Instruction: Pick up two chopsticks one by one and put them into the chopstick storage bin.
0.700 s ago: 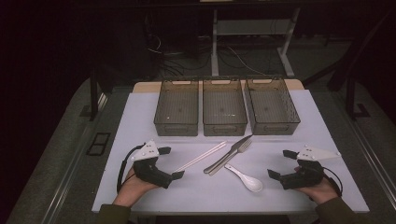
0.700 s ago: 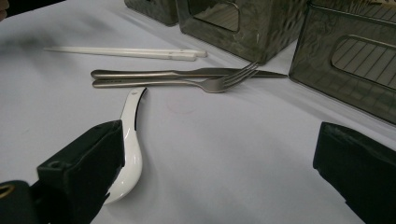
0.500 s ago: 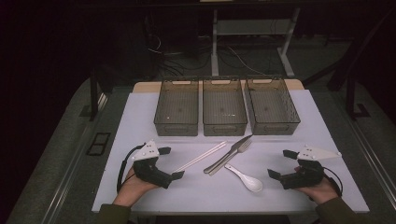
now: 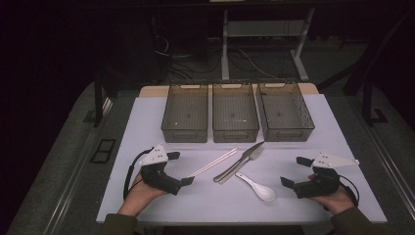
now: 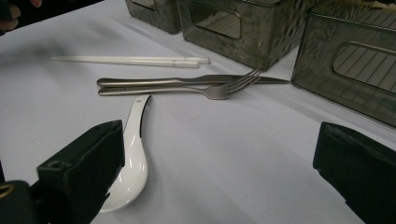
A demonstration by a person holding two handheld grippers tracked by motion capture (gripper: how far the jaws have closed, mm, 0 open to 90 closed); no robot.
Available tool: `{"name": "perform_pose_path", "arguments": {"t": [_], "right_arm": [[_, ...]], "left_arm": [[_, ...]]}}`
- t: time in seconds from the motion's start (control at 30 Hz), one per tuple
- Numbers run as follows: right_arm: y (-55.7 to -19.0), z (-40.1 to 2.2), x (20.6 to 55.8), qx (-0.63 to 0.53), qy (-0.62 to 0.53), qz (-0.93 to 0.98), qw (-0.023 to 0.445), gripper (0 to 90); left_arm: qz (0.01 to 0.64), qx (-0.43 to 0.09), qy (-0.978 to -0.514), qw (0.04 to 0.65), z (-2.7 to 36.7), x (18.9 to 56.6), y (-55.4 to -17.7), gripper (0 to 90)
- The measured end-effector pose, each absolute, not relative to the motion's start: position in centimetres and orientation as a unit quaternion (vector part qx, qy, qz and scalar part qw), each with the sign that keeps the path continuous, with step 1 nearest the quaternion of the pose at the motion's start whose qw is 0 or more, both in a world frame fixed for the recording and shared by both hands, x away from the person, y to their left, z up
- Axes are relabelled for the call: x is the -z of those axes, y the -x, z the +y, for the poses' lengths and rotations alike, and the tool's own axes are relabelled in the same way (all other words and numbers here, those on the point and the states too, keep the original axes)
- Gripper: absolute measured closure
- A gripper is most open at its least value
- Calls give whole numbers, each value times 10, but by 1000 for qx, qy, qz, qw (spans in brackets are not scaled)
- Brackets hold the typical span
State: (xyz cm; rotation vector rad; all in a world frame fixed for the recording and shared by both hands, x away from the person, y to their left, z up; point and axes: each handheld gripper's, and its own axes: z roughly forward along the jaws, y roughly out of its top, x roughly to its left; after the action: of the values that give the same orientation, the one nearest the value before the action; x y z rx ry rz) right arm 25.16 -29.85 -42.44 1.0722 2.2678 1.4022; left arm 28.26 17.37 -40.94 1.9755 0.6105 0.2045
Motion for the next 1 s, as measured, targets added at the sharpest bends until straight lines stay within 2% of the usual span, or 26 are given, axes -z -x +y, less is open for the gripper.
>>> {"name": "perform_pose_path", "arguments": {"t": [0.67, 1.0], "right_arm": [[-252, -298, 425, -484, -372, 781, 133, 21], [-252, -298, 425, -484, -374, 780, 133, 21]], "left_arm": [[253, -89, -819, 506, 165, 405, -296, 42], [257, -94, -818, 506, 160, 402, -303, 132]]}}
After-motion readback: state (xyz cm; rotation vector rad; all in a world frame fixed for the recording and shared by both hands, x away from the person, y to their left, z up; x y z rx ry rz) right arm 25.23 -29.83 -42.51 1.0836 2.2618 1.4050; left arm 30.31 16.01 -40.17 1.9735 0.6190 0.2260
